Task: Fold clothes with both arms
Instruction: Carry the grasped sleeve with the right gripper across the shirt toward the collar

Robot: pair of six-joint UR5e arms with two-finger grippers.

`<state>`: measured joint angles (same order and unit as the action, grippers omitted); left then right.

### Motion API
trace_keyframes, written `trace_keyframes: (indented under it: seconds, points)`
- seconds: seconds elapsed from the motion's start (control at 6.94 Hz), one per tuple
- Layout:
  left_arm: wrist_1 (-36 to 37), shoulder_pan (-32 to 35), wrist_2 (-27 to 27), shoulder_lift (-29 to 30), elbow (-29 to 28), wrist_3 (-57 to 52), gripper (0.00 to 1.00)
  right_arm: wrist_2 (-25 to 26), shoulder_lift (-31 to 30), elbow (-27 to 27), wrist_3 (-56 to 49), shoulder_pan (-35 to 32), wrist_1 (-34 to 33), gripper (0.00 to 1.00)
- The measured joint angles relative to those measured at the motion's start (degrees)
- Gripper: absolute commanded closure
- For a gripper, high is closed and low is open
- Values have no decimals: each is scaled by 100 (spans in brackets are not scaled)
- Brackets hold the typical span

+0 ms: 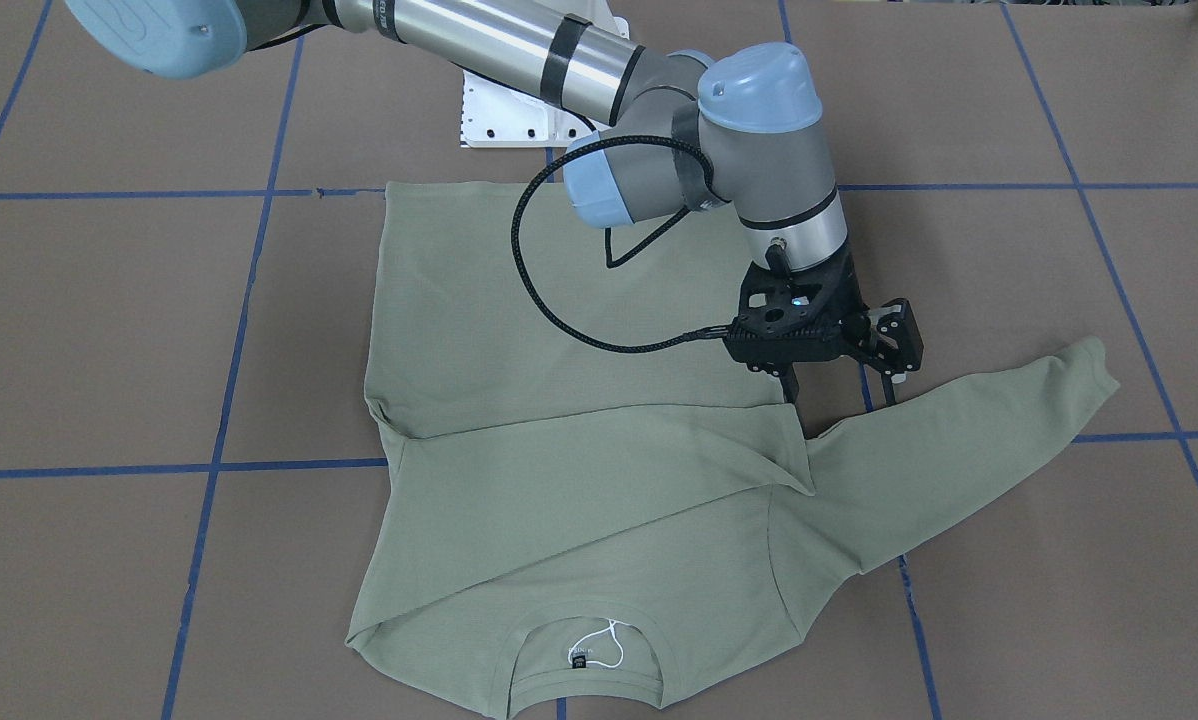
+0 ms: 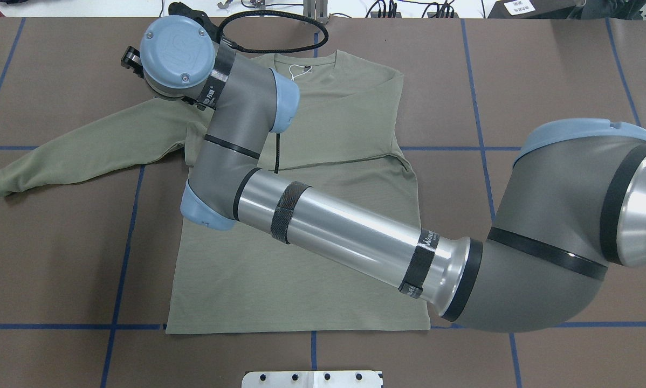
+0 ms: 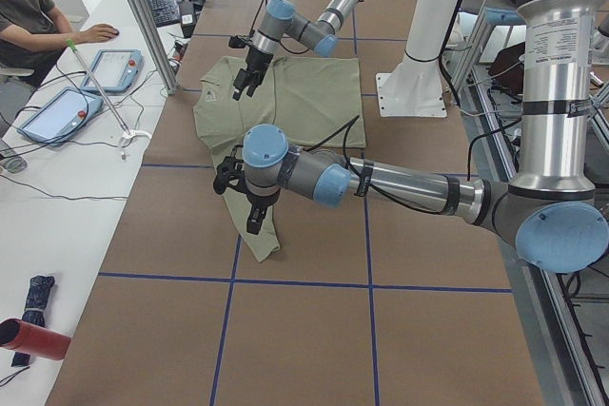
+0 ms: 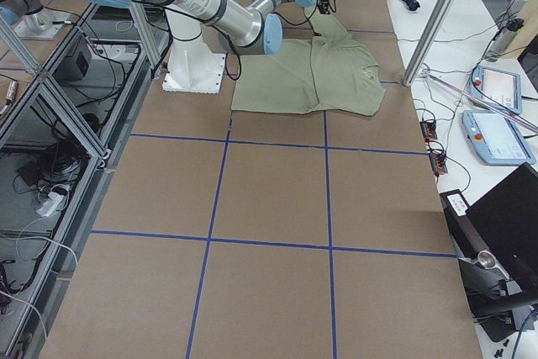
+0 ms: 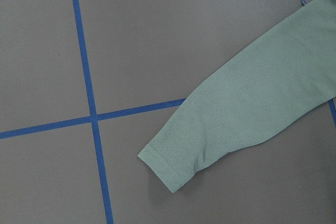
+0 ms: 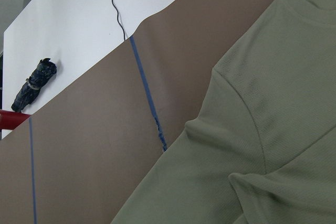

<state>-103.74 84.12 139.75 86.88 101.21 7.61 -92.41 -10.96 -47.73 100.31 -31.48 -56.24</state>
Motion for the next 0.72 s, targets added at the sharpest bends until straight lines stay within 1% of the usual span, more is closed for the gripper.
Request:
trace_keyframes:
  seconds: [0.14,0.29,0.43,0.72]
  points:
    - [-399,-33,7,77,-475,101,0,-47,-349,-679,89,-126,-619,1]
    - [-769,-87,42,266,-1054,423,0,-148,-843,-1435,129,-246,-1039,1]
    - [-1081,-238,92,468,-1566,795,0,-265,-1408,-2158,144,-340,-1256,1]
    - [-1728,-618,120,594,-2269,1214,0,-697,-2685,-3567,133,-668,-1355,1]
